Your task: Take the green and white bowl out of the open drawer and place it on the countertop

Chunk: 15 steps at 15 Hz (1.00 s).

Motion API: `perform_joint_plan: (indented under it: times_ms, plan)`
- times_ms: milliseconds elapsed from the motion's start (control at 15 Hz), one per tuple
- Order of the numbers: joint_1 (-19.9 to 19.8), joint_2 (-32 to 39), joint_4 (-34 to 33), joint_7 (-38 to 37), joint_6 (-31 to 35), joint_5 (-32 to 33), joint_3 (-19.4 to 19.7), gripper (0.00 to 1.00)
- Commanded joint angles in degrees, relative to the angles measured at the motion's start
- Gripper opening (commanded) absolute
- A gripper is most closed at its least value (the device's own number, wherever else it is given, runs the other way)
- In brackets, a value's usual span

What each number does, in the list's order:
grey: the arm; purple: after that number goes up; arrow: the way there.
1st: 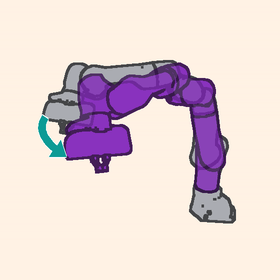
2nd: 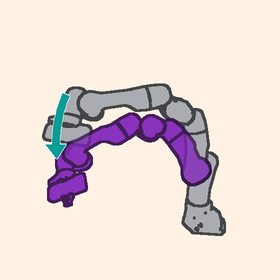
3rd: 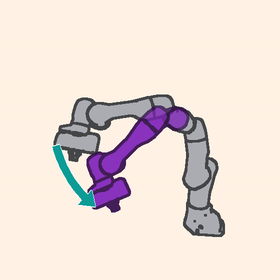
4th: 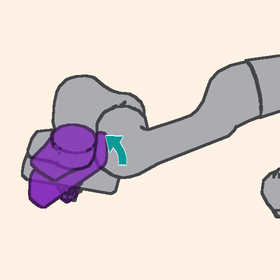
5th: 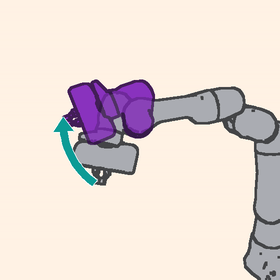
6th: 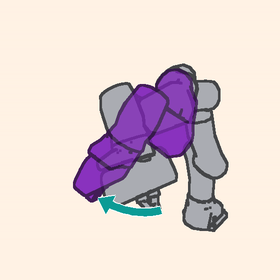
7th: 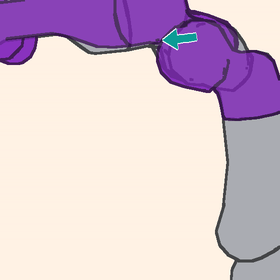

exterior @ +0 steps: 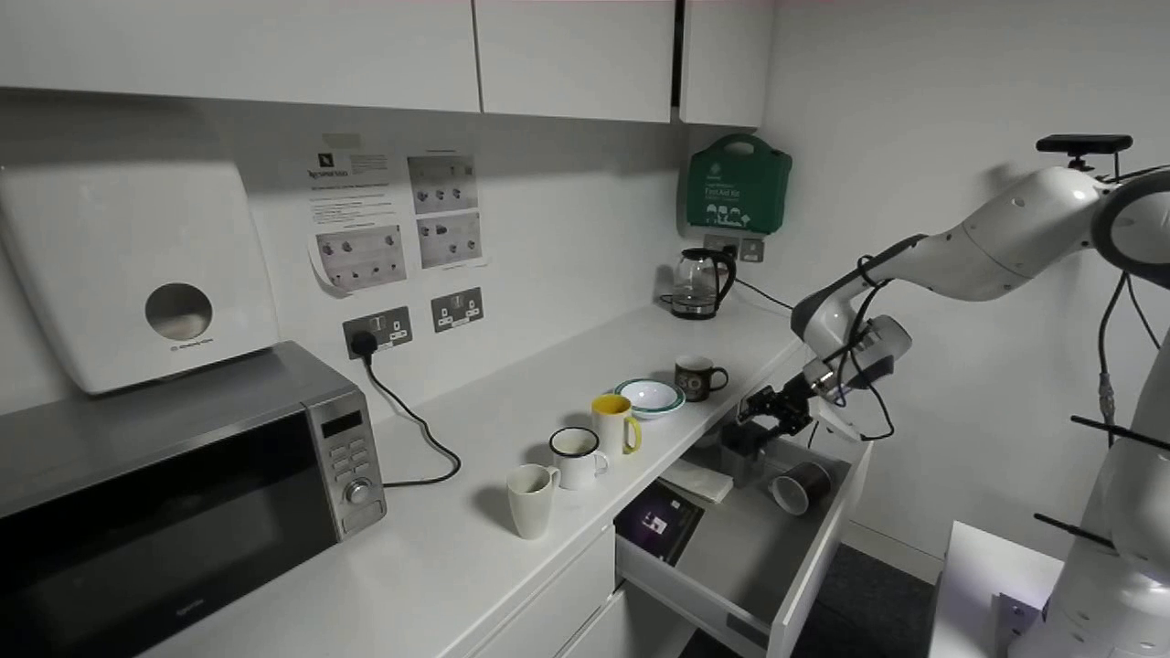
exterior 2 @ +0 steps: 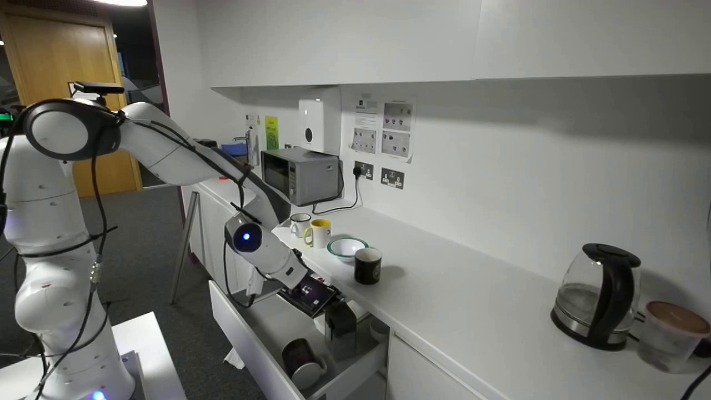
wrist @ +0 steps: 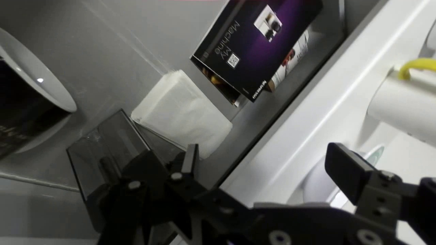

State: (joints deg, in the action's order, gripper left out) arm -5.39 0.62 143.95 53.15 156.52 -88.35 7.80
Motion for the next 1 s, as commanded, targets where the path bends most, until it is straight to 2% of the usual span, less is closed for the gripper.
perform_joint_plan:
  times_ms: [0, 333, 600, 733, 800, 933]
  plan:
    - [-0.38, -5.59, 6.60, 3.41, -0.32, 9.56, 0.38, 1.00]
    - [-1.10, -9.03, 12.92, 2.53, 0.54, 27.68, 0.46, 1.00]
    - [-3.42, -10.73, 16.83, 1.41, 1.06, 43.27, 0.51, 1.00]
    - [-4.49, -11.81, 18.05, 1.65, 1.18, 48.01, 0.48, 1.00]
    - [-5.29, -9.47, 15.21, 2.48, 0.22, 48.95, 0.31, 1.00]
    - [-5.83, -10.09, 15.12, 2.46, 0.09, 50.91, 0.32, 1.00]
